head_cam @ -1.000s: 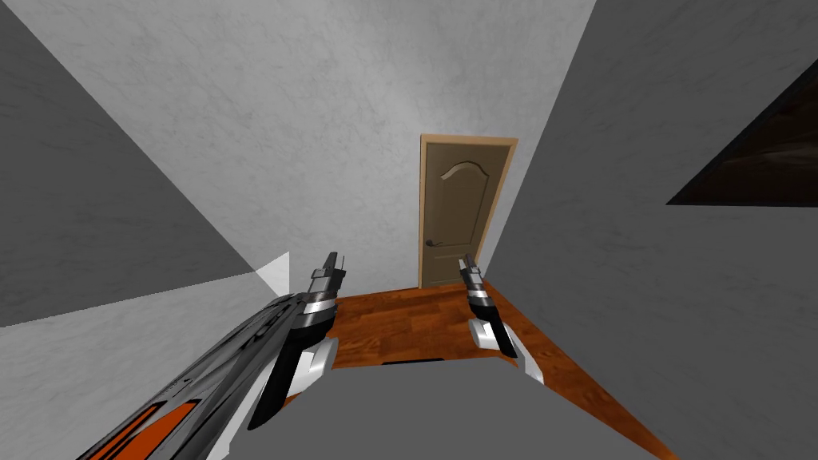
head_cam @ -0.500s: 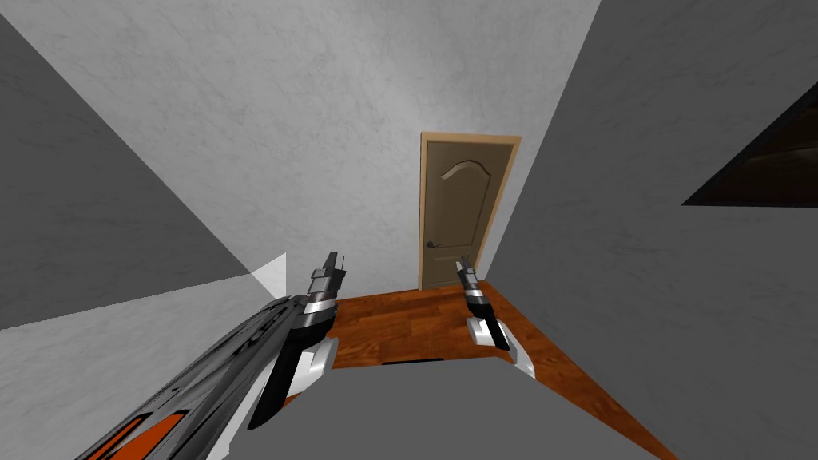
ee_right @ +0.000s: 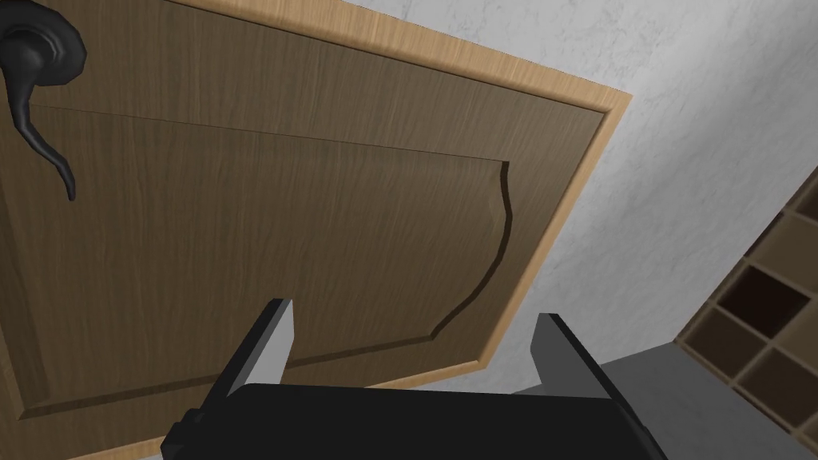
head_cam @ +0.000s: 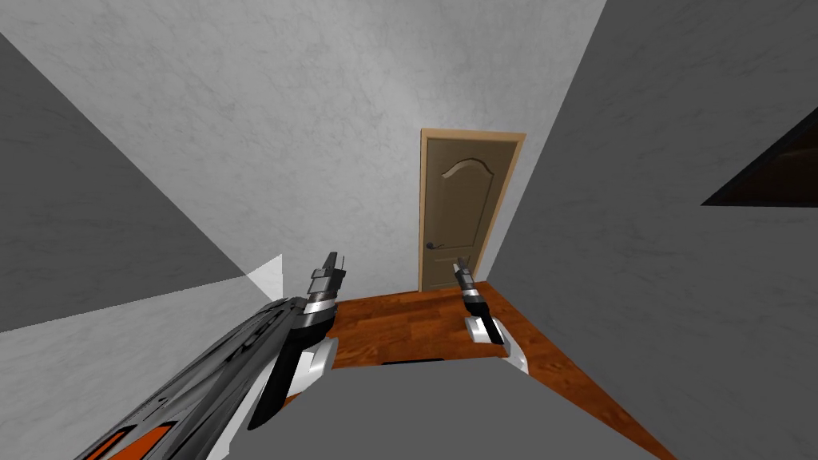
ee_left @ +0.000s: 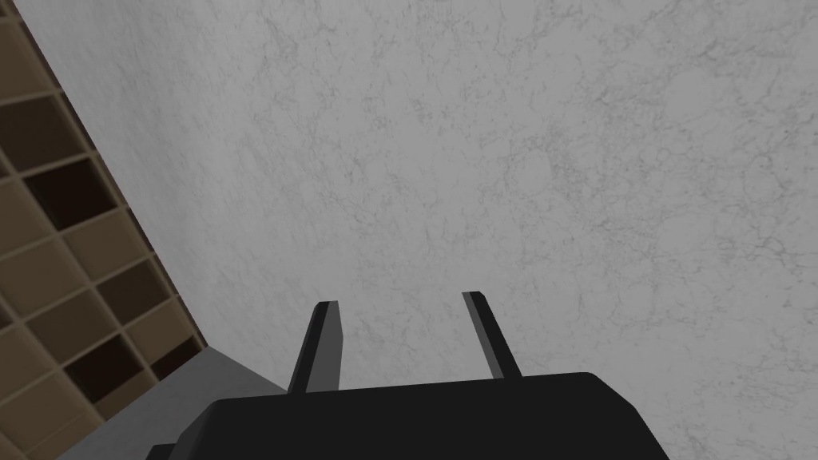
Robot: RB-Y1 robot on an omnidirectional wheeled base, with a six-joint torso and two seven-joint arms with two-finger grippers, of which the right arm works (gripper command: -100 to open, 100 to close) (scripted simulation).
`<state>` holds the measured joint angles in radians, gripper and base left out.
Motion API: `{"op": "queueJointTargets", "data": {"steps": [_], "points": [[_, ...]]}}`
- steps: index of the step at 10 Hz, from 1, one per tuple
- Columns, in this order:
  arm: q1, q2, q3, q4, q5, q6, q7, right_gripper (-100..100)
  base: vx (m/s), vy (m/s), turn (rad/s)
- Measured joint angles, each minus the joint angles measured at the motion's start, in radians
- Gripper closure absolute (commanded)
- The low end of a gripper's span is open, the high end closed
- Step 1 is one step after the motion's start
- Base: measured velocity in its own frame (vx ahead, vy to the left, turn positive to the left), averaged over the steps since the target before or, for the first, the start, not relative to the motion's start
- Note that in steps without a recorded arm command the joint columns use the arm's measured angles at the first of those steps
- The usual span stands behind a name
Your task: Pull the door open
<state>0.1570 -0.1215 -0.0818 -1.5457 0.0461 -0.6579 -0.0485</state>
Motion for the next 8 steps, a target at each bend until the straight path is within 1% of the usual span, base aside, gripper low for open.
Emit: {"op": "queueJointTargets", "data": {"steps": [2, 3, 7, 8], "points": [[-0.025, -0.009, -0.003, 0.056, 0.012, -0.006, -0.016, -100, 0.071, -0.013, 0.003], [-0.031, -0.010, -0.002, 0.073, 0.017, -0.004, -0.021, -100, 0.057, -0.009, -0.001], [-0.076, -0.019, -0.006, 0.168, 0.034, -0.011, -0.040, -100, 0.048, -0.013, 0.001], [-0.083, -0.020, -0.006, 0.196, 0.040, -0.017, -0.045, -100, 0.072, -0.007, 0.001]]}}
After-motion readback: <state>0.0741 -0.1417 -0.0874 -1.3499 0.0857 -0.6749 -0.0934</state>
